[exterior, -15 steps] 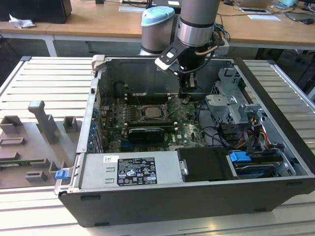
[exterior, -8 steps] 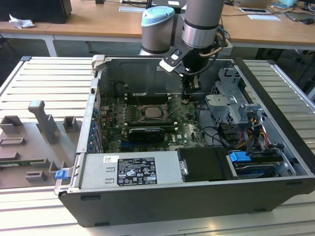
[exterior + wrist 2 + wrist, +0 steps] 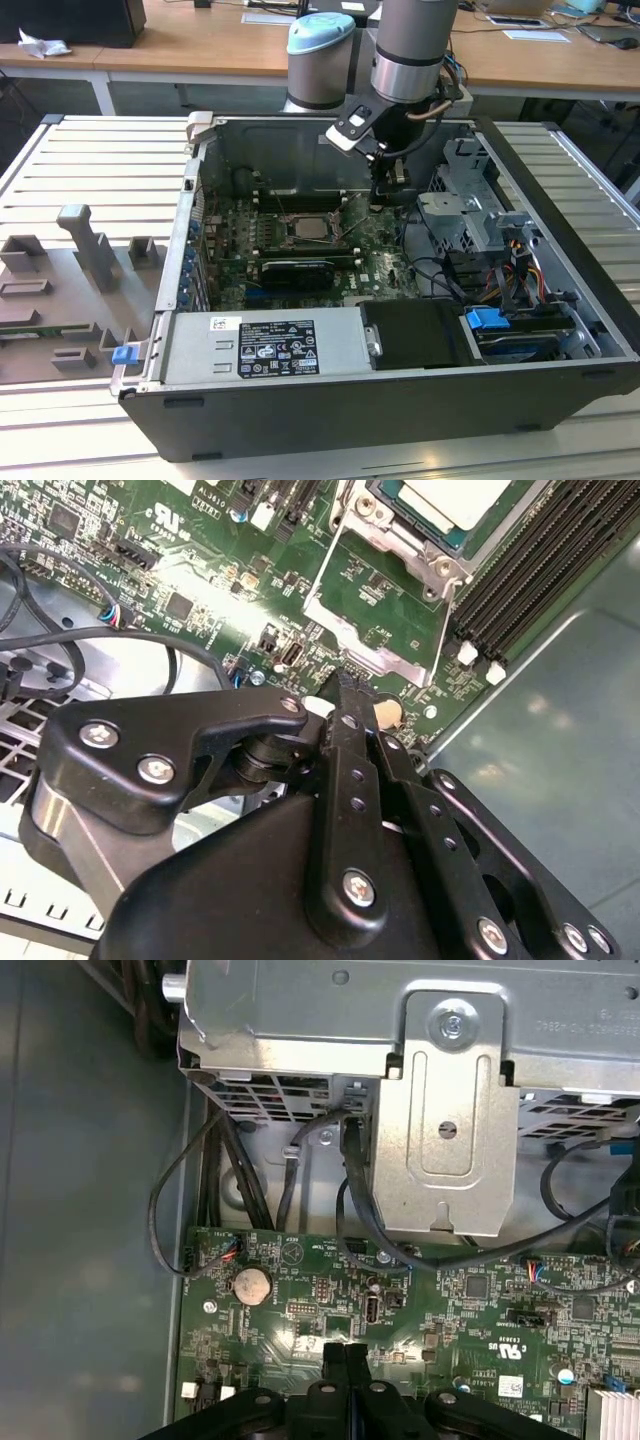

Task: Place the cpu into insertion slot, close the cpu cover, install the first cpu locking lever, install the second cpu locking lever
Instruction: 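Close the cpu cover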

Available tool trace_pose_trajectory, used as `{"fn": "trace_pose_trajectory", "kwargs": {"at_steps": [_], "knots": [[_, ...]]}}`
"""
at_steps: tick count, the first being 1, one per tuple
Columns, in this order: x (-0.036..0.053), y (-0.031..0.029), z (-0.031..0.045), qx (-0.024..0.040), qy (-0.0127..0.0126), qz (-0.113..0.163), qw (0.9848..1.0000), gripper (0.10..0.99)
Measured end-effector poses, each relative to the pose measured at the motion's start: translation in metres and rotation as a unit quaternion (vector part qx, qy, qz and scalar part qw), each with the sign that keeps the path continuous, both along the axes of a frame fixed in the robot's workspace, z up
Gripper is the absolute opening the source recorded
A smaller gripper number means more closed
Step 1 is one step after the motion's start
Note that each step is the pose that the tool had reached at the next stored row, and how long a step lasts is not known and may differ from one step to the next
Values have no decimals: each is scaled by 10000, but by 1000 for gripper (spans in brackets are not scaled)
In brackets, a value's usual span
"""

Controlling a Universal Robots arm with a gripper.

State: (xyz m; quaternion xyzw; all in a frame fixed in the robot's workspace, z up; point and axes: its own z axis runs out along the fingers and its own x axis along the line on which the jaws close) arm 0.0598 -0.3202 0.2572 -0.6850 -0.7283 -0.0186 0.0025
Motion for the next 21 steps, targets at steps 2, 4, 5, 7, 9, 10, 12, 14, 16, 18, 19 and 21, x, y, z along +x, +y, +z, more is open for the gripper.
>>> {"fn": "trace_pose_trajectory", "kwargs": {"at_steps": [2, 4, 5, 7, 9, 10, 12, 14, 16, 18, 19, 21], "knots": [[2, 0, -6, 0, 0, 0, 10000, 106], [3, 0, -13, -1, 0, 2, 10000, 106], [3, 0, -13, -3, 0, 2, 10000, 106], [3, 0, -14, -4, 0, 3, 10000, 106], [-6, 0, -15, -2, -1, 3, 10000, 106], [-30, 0, -15, -3, 0, 3, 10000, 106], [-74, 0, -15, -3, 0, 3, 10000, 106], [-94, 0, -15, -3, 0, 4, 10000, 106], [-105, 0, -15, -3, 0, 4, 10000, 106], [-111, 0, -15, -3, 0, 4, 10000, 106], [-116, 0, -15, -3, 0, 4, 10000, 106], [-121, 0, -15, -3, 0, 5, 10000, 106]]}}
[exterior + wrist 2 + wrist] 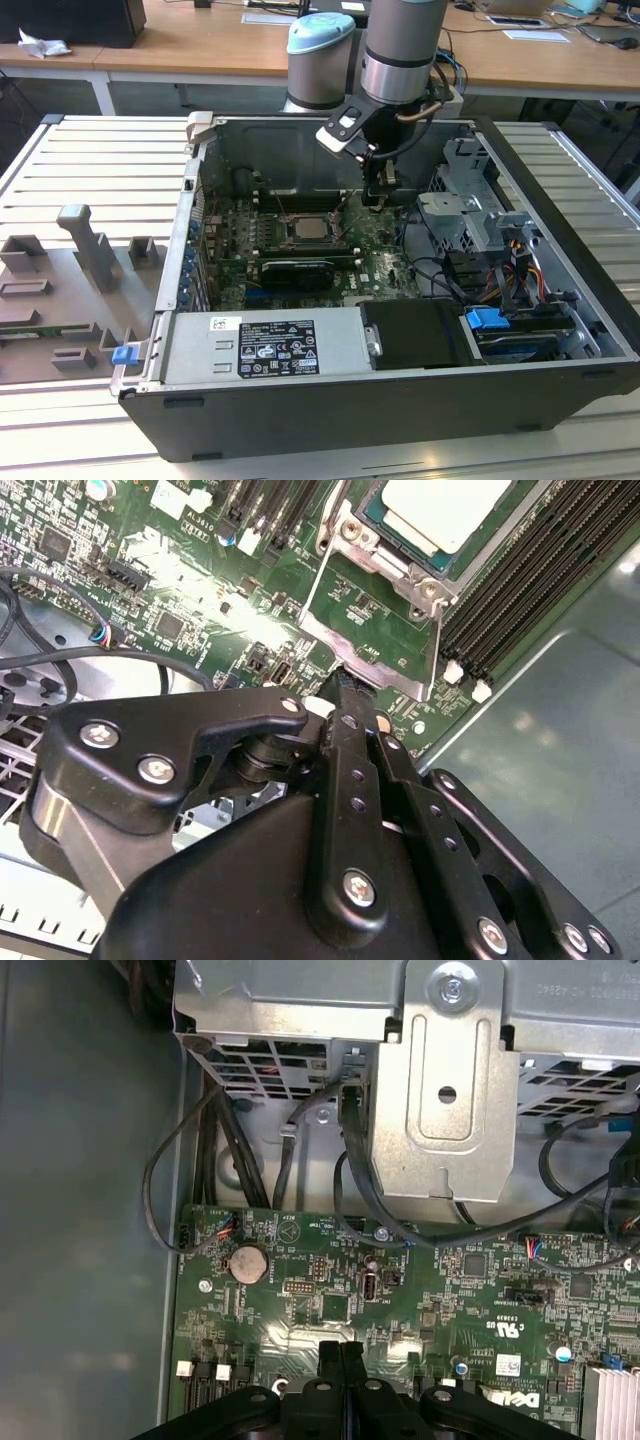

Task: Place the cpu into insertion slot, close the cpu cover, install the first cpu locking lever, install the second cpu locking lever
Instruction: 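Close the cpu cover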

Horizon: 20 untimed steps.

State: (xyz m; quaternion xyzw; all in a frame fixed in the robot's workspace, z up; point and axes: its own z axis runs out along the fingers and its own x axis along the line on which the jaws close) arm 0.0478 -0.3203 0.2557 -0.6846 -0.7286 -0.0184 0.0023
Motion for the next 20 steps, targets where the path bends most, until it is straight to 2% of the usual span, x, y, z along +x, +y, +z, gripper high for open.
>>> {"fn": "trace_pose_trajectory", "kwargs": {"at_steps": [20], "knots": [[-28, 0, 0, 0, 0, 0, 10000, 106]]}}
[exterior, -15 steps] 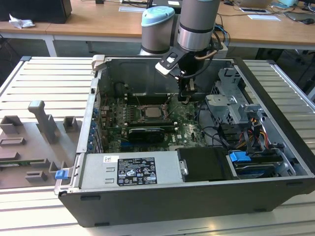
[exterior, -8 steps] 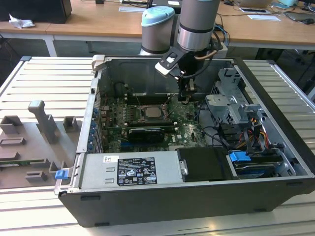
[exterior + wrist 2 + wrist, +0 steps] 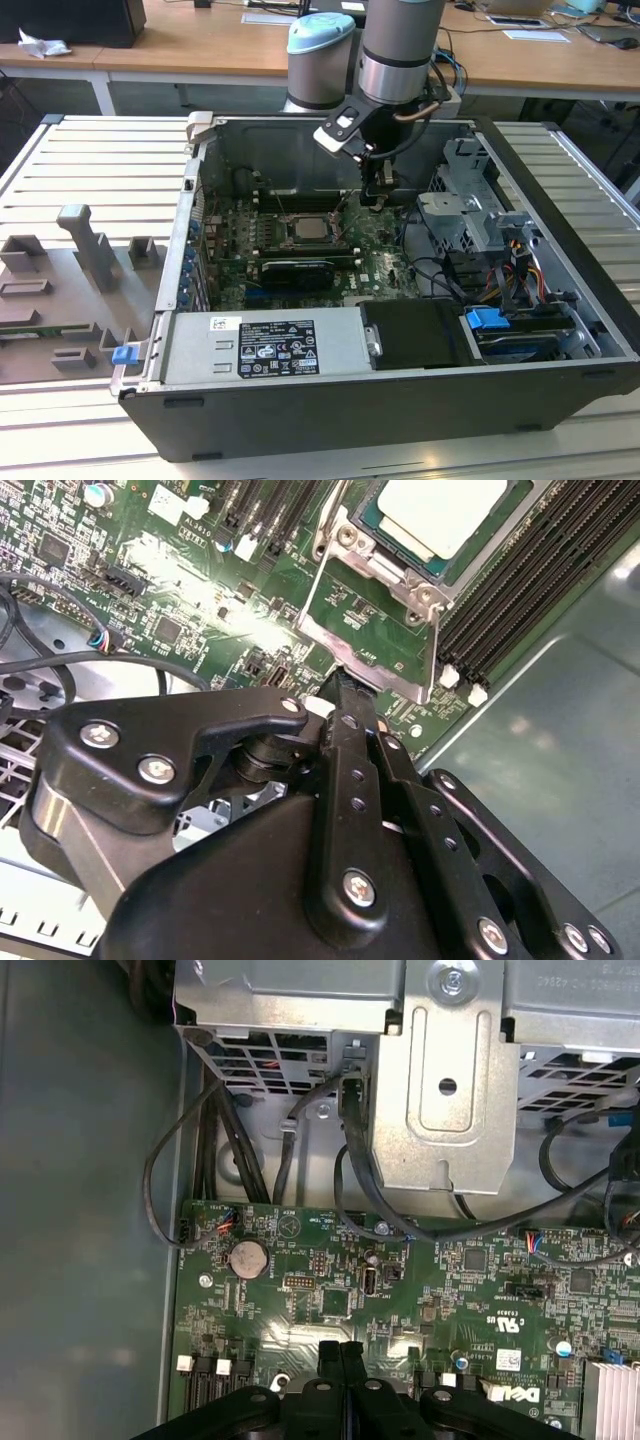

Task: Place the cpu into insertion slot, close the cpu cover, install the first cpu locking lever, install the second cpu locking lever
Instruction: 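Close the cpu cover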

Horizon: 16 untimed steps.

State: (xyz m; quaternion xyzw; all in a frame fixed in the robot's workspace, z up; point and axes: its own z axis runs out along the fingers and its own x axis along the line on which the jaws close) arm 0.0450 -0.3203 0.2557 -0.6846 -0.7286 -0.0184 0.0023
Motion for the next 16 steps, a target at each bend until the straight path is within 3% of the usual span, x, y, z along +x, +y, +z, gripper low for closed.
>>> {"fn": "trace_pose_trajectory", "kwargs": {"at_steps": [16], "knots": [[-39, 0, 0, 0, 0, 0, 10000, 106]]}}
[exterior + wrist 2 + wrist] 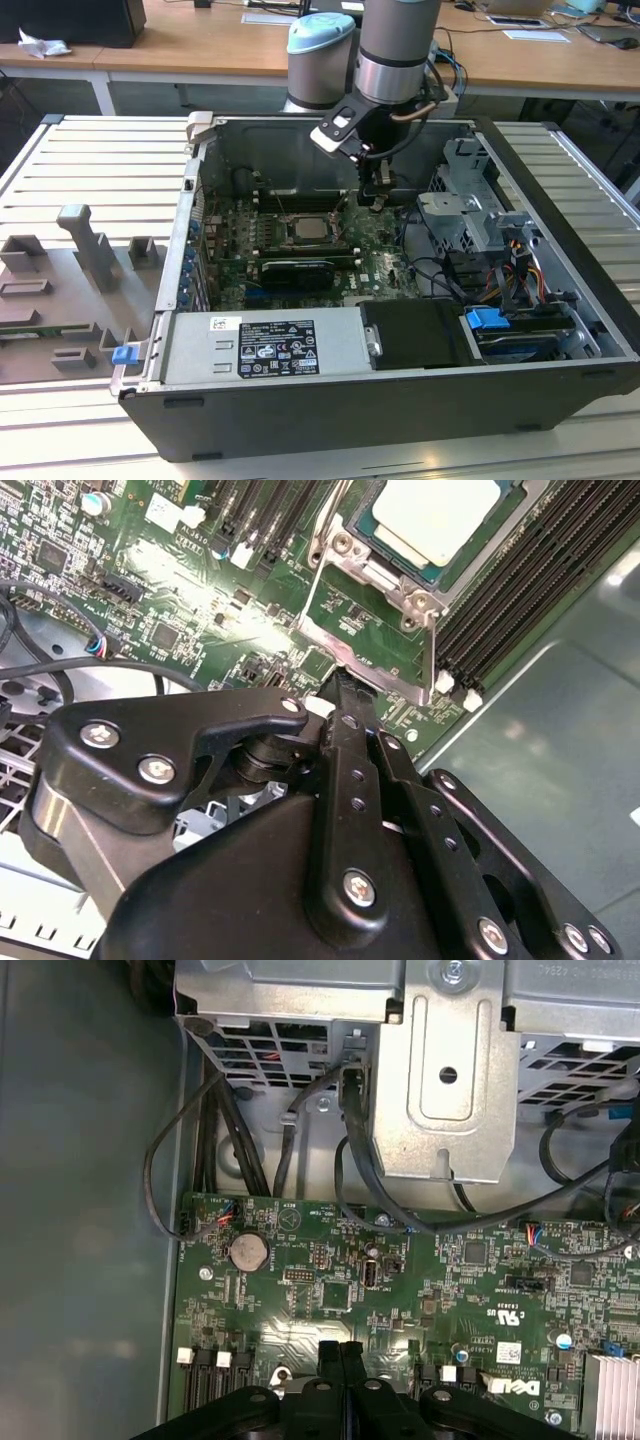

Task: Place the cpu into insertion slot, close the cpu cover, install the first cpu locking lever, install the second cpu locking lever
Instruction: 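Close the cpu cover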

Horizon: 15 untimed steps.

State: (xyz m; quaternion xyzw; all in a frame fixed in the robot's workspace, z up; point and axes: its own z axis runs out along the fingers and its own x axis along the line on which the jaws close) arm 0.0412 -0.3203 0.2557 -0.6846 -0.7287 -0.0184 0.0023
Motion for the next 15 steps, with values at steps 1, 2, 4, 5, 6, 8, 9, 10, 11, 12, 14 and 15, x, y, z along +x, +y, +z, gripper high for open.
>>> {"fn": "trace_pose_trajectory", "kwargs": {"at_steps": [1, 2, 4, 5, 6, 8, 9, 10, 11, 12, 14, 15], "knots": [[-2, 0, 0, 0, 0, 0, 10000, 106], [-4, 0, 0, 0, 0, 0, 10000, 106], [-8, 0, 0, 0, 0, 0, 10000, 106], [-10, 0, 0, 0, 0, -1, 10000, 106], [-11, 0, 0, 0, 0, 0, 10000, 106], [-13, 0, 0, 0, 0, 0, 10000, 106], [-15, 0, 0, 0, 0, 0, 10000, 106], [-16, 0, 0, 0, 0, 0, 10000, 106], [-17, 0, 0, 0, 0, -1, 10000, 106], [-18, 0, 0, 0, 0, -1, 10000, 106], [-22, 0, 0, 0, 0, -1, 10000, 106], [-29, 0, 0, 0, 0, -1, 10000, 106]]}}
